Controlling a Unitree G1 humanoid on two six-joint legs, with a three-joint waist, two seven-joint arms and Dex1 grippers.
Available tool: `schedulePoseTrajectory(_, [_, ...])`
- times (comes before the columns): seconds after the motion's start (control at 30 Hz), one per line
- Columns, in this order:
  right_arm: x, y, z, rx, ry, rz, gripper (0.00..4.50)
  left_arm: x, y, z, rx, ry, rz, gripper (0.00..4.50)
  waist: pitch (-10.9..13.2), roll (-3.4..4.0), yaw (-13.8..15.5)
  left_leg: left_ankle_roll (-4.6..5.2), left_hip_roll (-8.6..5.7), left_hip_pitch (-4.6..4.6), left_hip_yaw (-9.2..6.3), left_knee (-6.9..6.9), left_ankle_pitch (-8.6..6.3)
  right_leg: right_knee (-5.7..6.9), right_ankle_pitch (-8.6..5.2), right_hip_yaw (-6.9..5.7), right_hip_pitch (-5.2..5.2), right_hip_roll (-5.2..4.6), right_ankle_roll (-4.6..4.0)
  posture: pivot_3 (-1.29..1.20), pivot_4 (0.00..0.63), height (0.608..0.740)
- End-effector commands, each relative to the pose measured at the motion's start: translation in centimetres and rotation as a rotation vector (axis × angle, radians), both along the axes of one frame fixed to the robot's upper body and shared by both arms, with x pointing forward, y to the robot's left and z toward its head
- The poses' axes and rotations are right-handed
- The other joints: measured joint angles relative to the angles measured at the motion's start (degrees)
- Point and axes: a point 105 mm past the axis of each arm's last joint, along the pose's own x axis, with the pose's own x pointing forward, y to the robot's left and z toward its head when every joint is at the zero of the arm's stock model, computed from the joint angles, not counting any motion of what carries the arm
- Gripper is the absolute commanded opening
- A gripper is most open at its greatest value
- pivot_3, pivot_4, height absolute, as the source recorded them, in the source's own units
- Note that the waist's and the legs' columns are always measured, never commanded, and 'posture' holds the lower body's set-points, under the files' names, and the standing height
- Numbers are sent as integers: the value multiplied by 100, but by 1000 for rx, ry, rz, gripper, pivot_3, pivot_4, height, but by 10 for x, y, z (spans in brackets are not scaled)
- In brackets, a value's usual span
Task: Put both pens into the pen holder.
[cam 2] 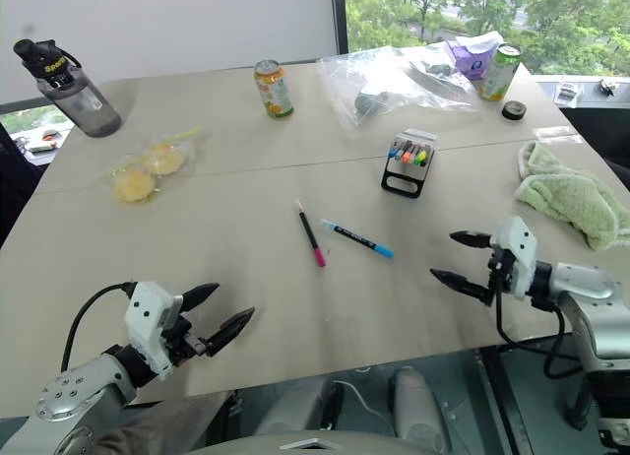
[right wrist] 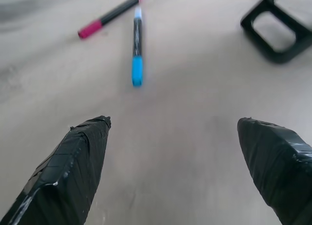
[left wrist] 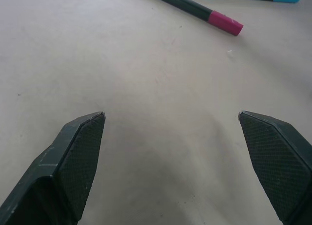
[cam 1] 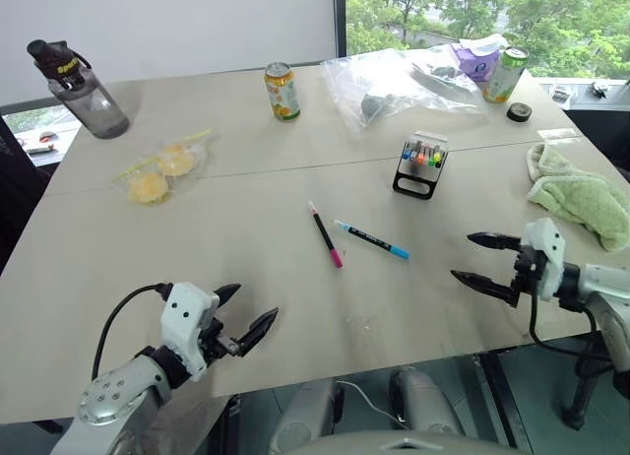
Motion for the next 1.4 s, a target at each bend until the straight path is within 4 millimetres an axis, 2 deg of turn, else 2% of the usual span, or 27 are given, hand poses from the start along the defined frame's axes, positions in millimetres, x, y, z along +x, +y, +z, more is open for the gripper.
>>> schedulePoseTrajectory(0.03, [12,26,15,-52,-85,17,4445,0,4,12,-10,-32,-28,4500,1,1,-5,-1,0,0,1,0,0,0,0,1,0,0,0,0,150,739])
schedulePoseTrajectory(0.13, [29,50,28,-56,-136,23,4445,0,3,20,-35,-41,-63,4500,3,4,-13,-17,0,-1,2,0,10,0,0,1,-2,0,0,0,150,739])
schedulePoseTrajectory(0.23, [40,84,38,-24,-157,54,4445,0,-1,34,-98,-59,-111,4500,5,4,-9,-18,0,-5,-1,0,10,0,0,-2,-7,0,-1,0,150,739])
schedulePoseTrajectory(0.33, [45,111,37,1,-143,76,4445,0,-4,44,-143,-75,-140,4500,5,3,0,-19,0,-11,-3,-4,10,1,1,-3,-15,0,-2,0,150,739])
schedulePoseTrajectory(0.4, [47,126,24,-54,-113,86,4445,-1,-8,48,-156,-76,-163,4500,5,3,7,-21,-1,-16,-6,-6,9,0,1,-7,-20,0,-2,0,150,739])
schedulePoseTrajectory(0.5, [51,138,5,-143,-61,61,4445,-1,-12,54,-168,-82,-186,4500,5,3,-1,-20,-4,-17,-4,-6,9,-1,1,-5,-21,-1,-2,0,150,739])
schedulePoseTrajectory(0.67, [46,131,-23,-262,37,36,4445,1,-16,66,-171,-101,-203,4500,5,5,-2,-21,-4,-17,-5,-8,8,0,1,-5,-23,0,-3,0,150,739])
schedulePoseTrajectory(0.7, [46,126,-26,-287,31,27,3936,1,-17,67,-171,-101,-209,4500,5,5,-1,-21,-4,-16,-5,-8,8,0,1,-5,-22,0,-3,0,150,739])
schedulePoseTrajectory(0.83, [47,121,-23,-281,10,7,2409,6,-16,68,-160,-95,-225,4500,3,5,5,-22,-4,-13,-6,-8,8,0,1,-8,-21,0,-3,0,150,739])
schedulePoseTrajectory(1.0, [49,118,-20,-271,6,-29,20,13,-18,70,-164,-97,-246,4500,2,5,-6,-22,-4,-7,-3,-5,9,4,1,-5,-19,1,-3,0,150,739])
schedulePoseTrajectory(1.27, [57,105,-6,-236,-13,-106,20,20,-15,67,-174,-98,-259,4500,3,5,1,-23,-4,-10,-4,-6,9,4,1,-5,-19,1,-3,0,150,739])
schedulePoseTrajectory(1.4, [54,106,14,-153,-49,-90,20,28,-14,67,-199,-113,-255,4500,4,7,-7,-23,-4,-12,-5,-8,9,4,1,-5,-22,2,-3,0,150,739])
